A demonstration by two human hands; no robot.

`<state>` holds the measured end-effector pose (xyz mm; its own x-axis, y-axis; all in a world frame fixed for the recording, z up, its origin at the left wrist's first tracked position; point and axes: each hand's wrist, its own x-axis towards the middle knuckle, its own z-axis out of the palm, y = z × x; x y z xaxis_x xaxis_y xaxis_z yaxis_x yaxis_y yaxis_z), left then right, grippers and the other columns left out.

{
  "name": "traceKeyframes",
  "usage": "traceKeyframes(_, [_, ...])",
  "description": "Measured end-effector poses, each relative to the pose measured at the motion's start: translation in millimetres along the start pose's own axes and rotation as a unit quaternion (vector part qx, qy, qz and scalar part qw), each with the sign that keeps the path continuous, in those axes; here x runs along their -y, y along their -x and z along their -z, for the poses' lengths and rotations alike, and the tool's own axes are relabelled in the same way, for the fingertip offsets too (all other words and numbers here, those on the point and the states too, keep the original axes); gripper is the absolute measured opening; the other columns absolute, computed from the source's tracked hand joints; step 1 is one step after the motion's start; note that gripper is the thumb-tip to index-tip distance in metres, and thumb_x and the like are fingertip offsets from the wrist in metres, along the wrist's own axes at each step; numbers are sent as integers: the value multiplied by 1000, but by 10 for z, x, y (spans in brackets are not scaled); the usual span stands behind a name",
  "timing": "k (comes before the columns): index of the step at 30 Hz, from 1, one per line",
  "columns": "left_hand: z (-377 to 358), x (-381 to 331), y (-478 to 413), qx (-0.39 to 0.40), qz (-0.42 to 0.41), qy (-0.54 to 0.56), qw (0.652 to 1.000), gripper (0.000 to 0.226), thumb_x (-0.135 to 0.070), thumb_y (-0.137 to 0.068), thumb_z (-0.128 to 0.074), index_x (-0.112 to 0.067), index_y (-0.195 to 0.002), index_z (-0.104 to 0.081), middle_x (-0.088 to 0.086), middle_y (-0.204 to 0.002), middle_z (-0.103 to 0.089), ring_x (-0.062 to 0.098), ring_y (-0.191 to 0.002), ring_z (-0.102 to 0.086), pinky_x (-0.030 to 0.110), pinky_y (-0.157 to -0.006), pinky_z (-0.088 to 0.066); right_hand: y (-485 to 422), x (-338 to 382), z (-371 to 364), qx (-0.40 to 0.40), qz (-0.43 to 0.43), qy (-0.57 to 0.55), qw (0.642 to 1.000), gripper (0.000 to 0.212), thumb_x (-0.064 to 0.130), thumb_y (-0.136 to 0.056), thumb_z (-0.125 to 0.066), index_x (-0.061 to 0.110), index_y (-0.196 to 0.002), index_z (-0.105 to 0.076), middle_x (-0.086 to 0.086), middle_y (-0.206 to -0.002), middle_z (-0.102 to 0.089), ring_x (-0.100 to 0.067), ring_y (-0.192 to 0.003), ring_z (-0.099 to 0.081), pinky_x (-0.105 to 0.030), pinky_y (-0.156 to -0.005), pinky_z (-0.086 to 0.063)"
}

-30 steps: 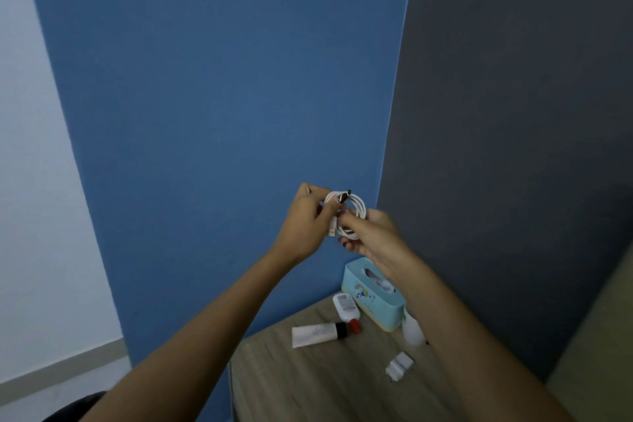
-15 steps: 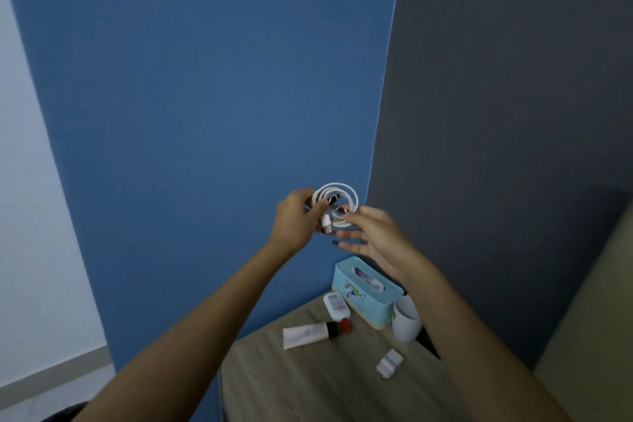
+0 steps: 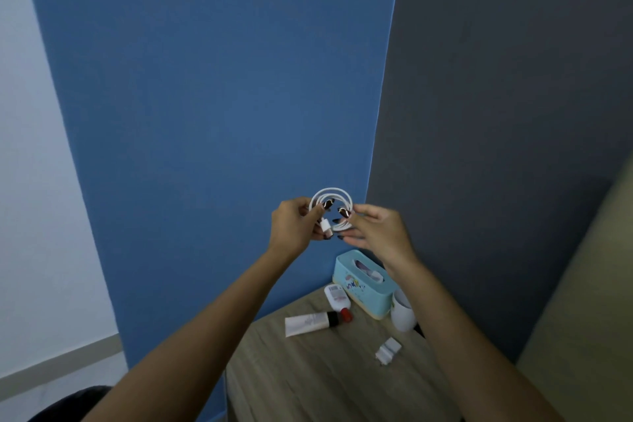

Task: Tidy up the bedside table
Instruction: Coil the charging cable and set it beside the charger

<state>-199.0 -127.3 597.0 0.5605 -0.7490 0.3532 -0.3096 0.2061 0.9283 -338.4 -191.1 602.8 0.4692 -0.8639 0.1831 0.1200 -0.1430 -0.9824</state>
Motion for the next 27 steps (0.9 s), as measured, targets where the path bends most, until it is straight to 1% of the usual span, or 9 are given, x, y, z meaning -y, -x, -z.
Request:
traceKeyframes(3, [-20,42,5,2,1,-4,1000,16,-11,-92,-59,0,-92,-70,11,-64,-64,25,-58,-69,30,-56,-60,-27,-54,12,-12,0,-7,1000,15,7,-90,-62,9,-103,-67,-12,-90,-74,-20,-73,-74,-25,-67,-59])
traceKeyframes(6, [-39,104,-8,-4,-4,-4,1000,15,-13,-92,-60,-2,-91,-70,6,-64,-62,20,-55,-66,28,-54,-60,-69,-112,1,-31,-3,-10,999,13,5,-88,-63,11,-99,-67,-12,-88,-73,-20,-74,-73,-24,-65,-59])
traceKeyframes(10, [-70,251,-63,7,-4,3,1000,20,-21,-93,-59,-4,-91,-69,8,-67,-63,17,-53,-67,35,-57,-62,-116,-239,18,-48,-5,-10,999,18,6,-87,-66,6,-105,-66,-12,-88,-73,-16,-71,-73,-23,-65,-59])
traceKeyframes(13, [-119,344,-59,15,-8,-2,1000,29,-30,-93,-58,-3,-92,-68,9,-65,-64,17,-52,-67,38,-56,-61,-137,-339,35,-60,-16,-13,998,19,7,-86,-67,6,-105,-66,-9,-85,-73,-14,-69,-72,-22,-64,-59])
traceKeyframes(16, [-182,362,-75,22,-24,-8,999,30,-37,-95,-53,-11,-89,-66,11,-59,-64,17,-47,-65,29,-48,-57,-175,-410,96,-82,-29,-22,996,20,7,-86,-68,4,-106,-66,-12,-88,-73,-18,-72,-72,-24,-66,-59])
traceKeyframes(19, [-248,425,-204,-2,-41,-41,998,32,-37,-99,-45,-14,-100,-68,11,-74,-66,13,-43,-61,26,-44,-54,-210,-442,258,-114,-36,-22,993,23,9,-85,-70,4,-107,-67,-12,-90,-74,-20,-76,-73,-33,-76,-60])
traceKeyframes(21, [-286,515,-295,-11,-53,-62,997,33,-35,-99,-43,-15,-104,-69,7,-82,-67,9,-42,-56,25,-41,-50,-214,-461,372,-132,-37,-27,990,23,7,-85,-69,2,-107,-66,-12,-89,-73,-17,-72,-73,-30,-73,-60])
traceKeyframes(24, [-395,672,-342,2,-51,-63,997,32,-33,-99,-43,-15,-98,-70,3,-76,-67,9,-40,-51,28,-42,-48,-184,-531,511,-163,-43,-30,985,21,4,-85,-68,1,-105,-66,-12,-87,-72,-12,-65,-72,-24,-66,-60])
traceKeyframes(27, [-549,839,-291,27,-39,-62,997,28,-26,-99,-44,-13,-92,-68,0,-73,-67,7,-41,-53,30,-46,-50,-91,-626,625,-192,-54,-40,979,12,2,-84,-68,7,-95,-66,-10,-85,-71,-13,-66,-70,-22,-65,-60])
